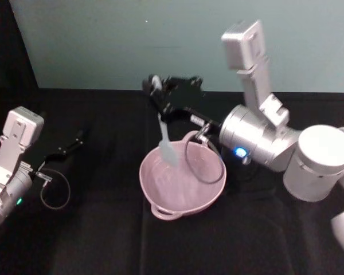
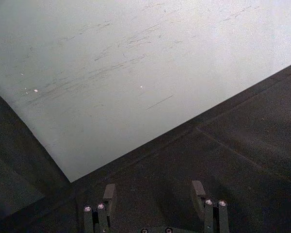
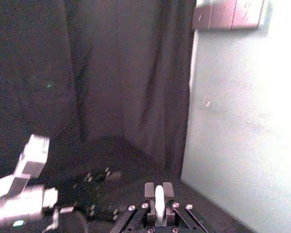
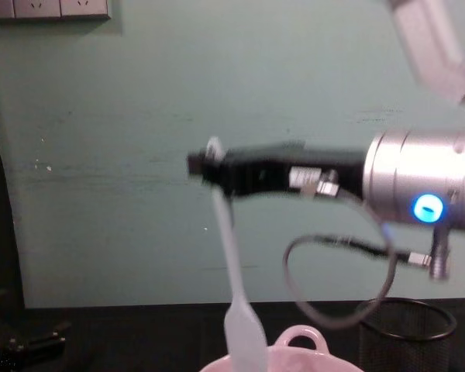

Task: Use the one hand to pick up the spoon and stir the clear water in the bowl.

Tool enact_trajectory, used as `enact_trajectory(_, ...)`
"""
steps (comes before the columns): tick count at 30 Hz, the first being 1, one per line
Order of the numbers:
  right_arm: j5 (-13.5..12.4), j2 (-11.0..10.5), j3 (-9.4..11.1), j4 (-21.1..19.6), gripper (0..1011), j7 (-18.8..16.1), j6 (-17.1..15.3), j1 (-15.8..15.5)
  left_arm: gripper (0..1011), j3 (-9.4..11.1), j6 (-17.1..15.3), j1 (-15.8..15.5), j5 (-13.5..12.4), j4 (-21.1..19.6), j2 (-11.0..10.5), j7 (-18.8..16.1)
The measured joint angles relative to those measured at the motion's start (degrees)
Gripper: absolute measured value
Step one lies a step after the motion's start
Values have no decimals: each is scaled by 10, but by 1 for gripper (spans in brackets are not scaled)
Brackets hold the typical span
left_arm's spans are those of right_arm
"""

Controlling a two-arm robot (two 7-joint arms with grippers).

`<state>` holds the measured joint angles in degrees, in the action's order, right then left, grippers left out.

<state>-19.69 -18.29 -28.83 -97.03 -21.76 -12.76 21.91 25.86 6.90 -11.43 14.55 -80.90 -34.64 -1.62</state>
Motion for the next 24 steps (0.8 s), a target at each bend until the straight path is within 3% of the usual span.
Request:
enact_trajectory(12, -6, -44, 62, -83, 110, 22, -11, 6, 1011, 0, 0, 0, 0, 0, 0, 0)
enact_trajectory(24, 4, -84, 116, -92, 110, 54, -33, -30, 1011, 0, 0, 0, 0, 0, 0, 0)
